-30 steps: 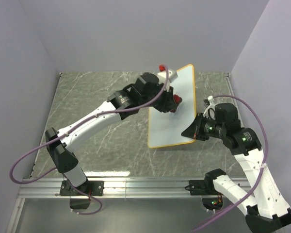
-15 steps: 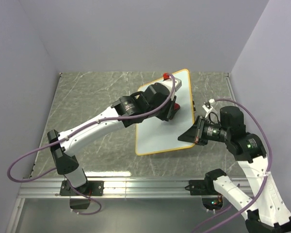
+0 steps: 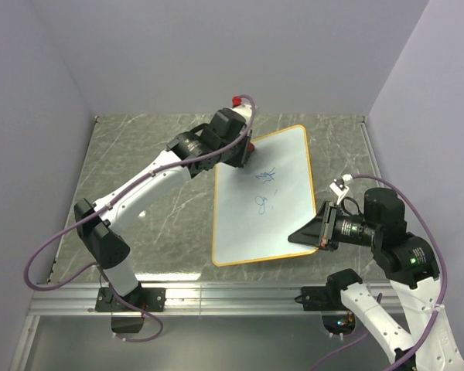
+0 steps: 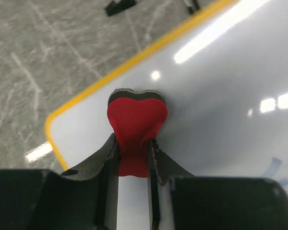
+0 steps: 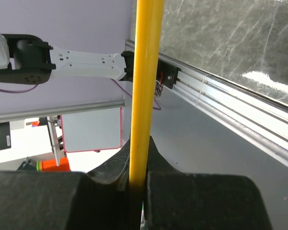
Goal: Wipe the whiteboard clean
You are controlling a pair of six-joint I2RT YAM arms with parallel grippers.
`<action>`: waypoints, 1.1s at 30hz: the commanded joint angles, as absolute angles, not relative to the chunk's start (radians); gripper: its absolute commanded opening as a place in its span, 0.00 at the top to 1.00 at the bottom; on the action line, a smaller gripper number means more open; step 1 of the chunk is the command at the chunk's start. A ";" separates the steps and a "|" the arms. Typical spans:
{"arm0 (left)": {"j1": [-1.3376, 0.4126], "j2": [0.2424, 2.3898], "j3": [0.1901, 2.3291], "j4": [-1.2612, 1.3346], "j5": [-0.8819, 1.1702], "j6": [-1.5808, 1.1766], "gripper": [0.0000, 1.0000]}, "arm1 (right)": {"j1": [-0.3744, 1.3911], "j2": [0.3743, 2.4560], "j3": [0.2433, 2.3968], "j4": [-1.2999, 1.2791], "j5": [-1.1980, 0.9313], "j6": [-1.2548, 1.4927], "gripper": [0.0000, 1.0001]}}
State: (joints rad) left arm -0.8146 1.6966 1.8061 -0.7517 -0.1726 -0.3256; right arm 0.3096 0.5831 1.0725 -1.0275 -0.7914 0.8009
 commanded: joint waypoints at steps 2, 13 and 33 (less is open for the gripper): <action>-0.974 1.706 1.871 -0.787 -0.066 -0.310 1.00 | 0.322 0.561 1.111 -0.650 -0.960 0.693 1.00; -1.166 1.717 1.907 -0.994 0.003 -0.304 1.00 | 0.322 0.677 1.213 -0.701 -0.931 0.564 1.00; -0.765 1.836 2.012 -0.859 0.356 -0.109 1.00 | 0.324 0.646 1.154 -0.696 -1.100 0.578 1.00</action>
State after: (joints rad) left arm -0.6647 1.8187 1.9457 -0.8700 0.2653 -0.1635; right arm 0.3050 0.6796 1.0855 -1.0283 -0.8036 0.6956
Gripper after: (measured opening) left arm 0.259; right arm 0.101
